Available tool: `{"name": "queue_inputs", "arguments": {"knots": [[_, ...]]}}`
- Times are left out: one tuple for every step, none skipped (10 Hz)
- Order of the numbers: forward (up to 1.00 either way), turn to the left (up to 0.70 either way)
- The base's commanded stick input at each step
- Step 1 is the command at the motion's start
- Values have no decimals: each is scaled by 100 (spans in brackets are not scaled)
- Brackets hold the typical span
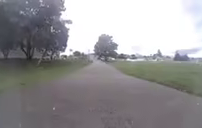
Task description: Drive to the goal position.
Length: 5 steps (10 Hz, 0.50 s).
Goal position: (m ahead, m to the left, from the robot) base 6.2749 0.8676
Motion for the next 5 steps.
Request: {"name": "queue_inputs", "arguments": {"knots": [[100, 0], [100, 0], [100, 0], [100, 0], [100, 0]]}}
